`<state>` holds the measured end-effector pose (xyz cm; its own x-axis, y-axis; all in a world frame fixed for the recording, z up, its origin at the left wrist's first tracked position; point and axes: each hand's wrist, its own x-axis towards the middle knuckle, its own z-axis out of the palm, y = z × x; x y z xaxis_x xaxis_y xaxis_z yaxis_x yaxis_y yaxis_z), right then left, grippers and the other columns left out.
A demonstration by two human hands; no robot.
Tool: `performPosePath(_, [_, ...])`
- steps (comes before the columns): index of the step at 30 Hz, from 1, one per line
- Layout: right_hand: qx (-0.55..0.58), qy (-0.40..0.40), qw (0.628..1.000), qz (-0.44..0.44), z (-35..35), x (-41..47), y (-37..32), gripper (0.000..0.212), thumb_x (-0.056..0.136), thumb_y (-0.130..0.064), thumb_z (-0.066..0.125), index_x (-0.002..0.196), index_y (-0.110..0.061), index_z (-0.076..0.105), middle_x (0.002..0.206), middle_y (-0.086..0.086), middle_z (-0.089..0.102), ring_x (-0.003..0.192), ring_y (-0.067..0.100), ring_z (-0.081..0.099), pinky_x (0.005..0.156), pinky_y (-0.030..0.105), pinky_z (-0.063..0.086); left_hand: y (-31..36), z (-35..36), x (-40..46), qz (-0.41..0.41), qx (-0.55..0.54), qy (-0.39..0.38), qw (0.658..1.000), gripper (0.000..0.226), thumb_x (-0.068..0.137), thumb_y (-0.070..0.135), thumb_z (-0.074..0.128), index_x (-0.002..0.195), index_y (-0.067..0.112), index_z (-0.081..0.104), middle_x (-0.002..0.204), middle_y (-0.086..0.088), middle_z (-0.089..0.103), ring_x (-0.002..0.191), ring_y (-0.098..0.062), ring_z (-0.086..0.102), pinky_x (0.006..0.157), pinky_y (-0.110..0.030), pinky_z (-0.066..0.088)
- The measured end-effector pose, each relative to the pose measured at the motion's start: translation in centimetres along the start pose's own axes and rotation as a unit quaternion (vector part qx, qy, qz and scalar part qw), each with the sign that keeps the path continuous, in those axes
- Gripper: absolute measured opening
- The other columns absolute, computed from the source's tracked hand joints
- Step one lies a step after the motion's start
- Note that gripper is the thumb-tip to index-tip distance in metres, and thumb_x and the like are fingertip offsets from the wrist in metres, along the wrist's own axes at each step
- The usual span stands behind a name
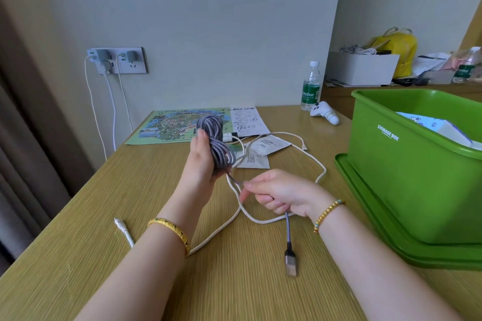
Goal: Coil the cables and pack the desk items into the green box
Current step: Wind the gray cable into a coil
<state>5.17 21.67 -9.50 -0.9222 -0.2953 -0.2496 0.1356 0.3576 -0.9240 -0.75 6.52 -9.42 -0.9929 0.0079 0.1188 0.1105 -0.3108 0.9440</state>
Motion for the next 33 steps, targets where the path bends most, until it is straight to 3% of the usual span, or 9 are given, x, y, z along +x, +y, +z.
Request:
performPosePath(4, [0.000,0.030,0.999,-0.013,-0.8,-0.6,-0.4,0.025,0.096,-0.024,0.048,0.090,-0.009,0.067,0.047,-0.008,0.029,0.035,0.003,0.021,0.032,0.014,0.016,0.4,-1.1,0.6,0.049,0.091,0.052,0.993,0.030,0.097,0.048,0.027,0.108,0.024,0.040,0.093,0.005,0.051,0.078,-0.012,0.055,0.047,-0.021,0.050])
performPosePath(9, [0.043,0.107,0.992,-0.056,-2.0,-1.3,-0.8,0.021,0.094,-0.023,0.053,0.083,-0.008,0.062,0.042,-0.012,0.033,0.034,0.002,0.026,0.033,0.013,0.022,0.7,-1.8,1.2,0.090,0.220,0.068,0.969,0.026,0.098,0.043,0.029,0.102,0.018,0.035,0.082,0.001,0.047,0.080,-0.022,0.052,0.075,-0.042,0.049])
performPosePath(13, [0.039,0.200,0.974,-0.096,-2.5,-1.5,-0.9,0.019,0.091,-0.024,0.058,0.079,-0.011,0.064,0.047,-0.008,0.039,0.040,0.005,0.035,0.040,0.015,0.034,0.4,-1.4,0.6,0.122,0.339,0.000,0.933,0.022,0.098,0.038,0.034,0.102,0.017,0.037,0.081,-0.001,0.054,0.081,-0.027,0.055,0.061,-0.033,0.040])
performPosePath(17, [0.048,0.278,0.946,-0.161,-3.2,-1.5,-1.1,0.011,0.089,-0.015,0.059,0.082,-0.014,0.067,0.052,-0.008,0.050,0.048,0.005,0.043,0.046,0.016,0.040,0.2,-0.9,-0.3,0.135,0.483,-0.102,0.859,0.019,0.096,0.039,0.039,0.100,0.020,0.042,0.075,0.002,0.056,0.074,-0.026,0.056,0.056,-0.030,0.038])
performPosePath(19, [0.071,0.289,0.936,-0.186,-3.6,-1.8,-1.4,0.010,0.089,-0.014,0.059,0.081,-0.016,0.067,0.054,-0.010,0.058,0.051,0.002,0.048,0.047,0.015,0.042,0.2,-0.7,-0.9,0.126,0.491,-0.167,0.846,0.022,0.093,0.049,0.041,0.100,0.028,0.043,0.076,0.012,0.056,0.072,-0.015,0.056,0.056,-0.022,0.037])
performPosePath(22, [0.094,0.269,0.932,-0.222,-3.7,-2.2,-1.7,0.010,0.089,-0.013,0.059,0.082,-0.017,0.066,0.058,-0.009,0.064,0.058,0.002,0.051,0.048,0.014,0.041,1.0,-0.4,-1.9,0.096,0.462,-0.257,0.843,0.047,0.072,0.072,0.044,0.107,0.040,0.043,0.086,0.020,0.059,0.079,-0.002,0.057,0.064,-0.017,0.040])
performPosePath(28, [0.080,0.166,0.942,-0.282,-2.9,-1.9,-1.7,0.016,0.089,-0.011,0.057,0.081,-0.019,0.068,0.070,-0.001,0.071,0.071,0.006,0.060,0.048,0.012,0.039,0.8,0.1,-2.8,0.116,0.518,-0.357,0.769,0.019,0.082,0.043,0.065,0.099,0.040,0.058,0.091,0.010,0.066,0.085,-0.006,0.059,0.078,-0.023,0.046])
performPosePath(31, [0.120,0.178,0.937,-0.276,-3.3,-1.6,-1.3,0.015,0.088,-0.011,0.057,0.081,-0.018,0.068,0.068,-0.001,0.071,0.068,0.007,0.059,0.047,0.012,0.038,1.5,0.7,-3.6,0.096,0.422,-0.423,0.796,0.035,0.084,0.042,0.060,0.101,0.012,0.063,0.084,-0.011,0.062,0.073,-0.014,0.052,0.070,-0.028,0.042])
performPosePath(33, [0.150,0.199,0.935,-0.252,-3.7,-1.2,-0.9,0.015,0.087,-0.013,0.059,0.078,-0.020,0.069,0.066,-0.004,0.069,0.065,0.007,0.056,0.051,0.015,0.040,2.0,1.1,-3.9,0.097,0.356,-0.427,0.826,0.048,0.085,0.040,0.059,0.096,-0.006,0.059,0.075,-0.013,0.050,0.069,-0.016,0.044,0.063,-0.030,0.035])
